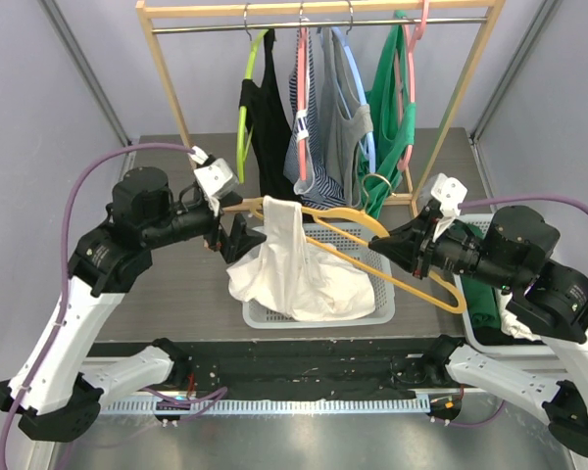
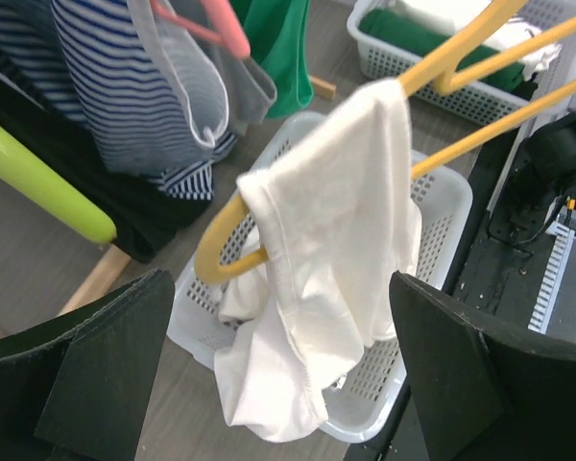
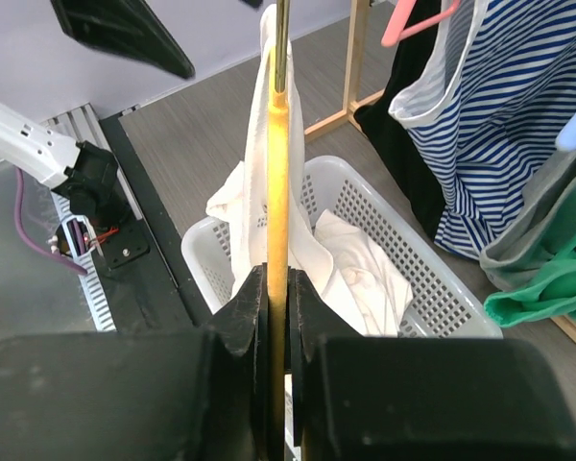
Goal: Remove the tank top from the hanger
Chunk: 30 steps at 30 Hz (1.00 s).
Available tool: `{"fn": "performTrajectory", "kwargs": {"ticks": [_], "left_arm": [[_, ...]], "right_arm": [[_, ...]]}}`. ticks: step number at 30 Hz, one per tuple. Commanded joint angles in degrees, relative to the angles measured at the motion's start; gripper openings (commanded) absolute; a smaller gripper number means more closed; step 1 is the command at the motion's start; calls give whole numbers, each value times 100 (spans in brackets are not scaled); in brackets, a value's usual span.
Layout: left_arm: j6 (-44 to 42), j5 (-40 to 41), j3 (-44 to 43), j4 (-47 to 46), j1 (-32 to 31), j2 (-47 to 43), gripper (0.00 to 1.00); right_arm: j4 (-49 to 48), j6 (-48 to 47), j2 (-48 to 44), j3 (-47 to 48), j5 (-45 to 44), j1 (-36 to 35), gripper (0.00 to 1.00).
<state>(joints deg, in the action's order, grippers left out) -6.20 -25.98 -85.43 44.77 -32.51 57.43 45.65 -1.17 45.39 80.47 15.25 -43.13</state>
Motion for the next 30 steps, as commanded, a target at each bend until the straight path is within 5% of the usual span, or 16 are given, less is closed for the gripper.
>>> {"fn": "performTrajectory", "kwargs": {"ticks": [1, 6, 23, 30], "left_arm": [[223, 163, 342, -127, 8, -127, 99], [444, 110, 615, -267, -1, -127, 79], [1050, -48, 852, -953, -141, 365, 44], [989, 84, 712, -936, -141, 322, 6]], "right_arm": [[-416, 90, 67, 426, -136, -11, 1], [-592, 108, 93, 461, -22, -11, 1], [-864, 108, 49, 242, 93, -11, 1], [-873, 108, -91, 83, 5, -11, 1]]}}
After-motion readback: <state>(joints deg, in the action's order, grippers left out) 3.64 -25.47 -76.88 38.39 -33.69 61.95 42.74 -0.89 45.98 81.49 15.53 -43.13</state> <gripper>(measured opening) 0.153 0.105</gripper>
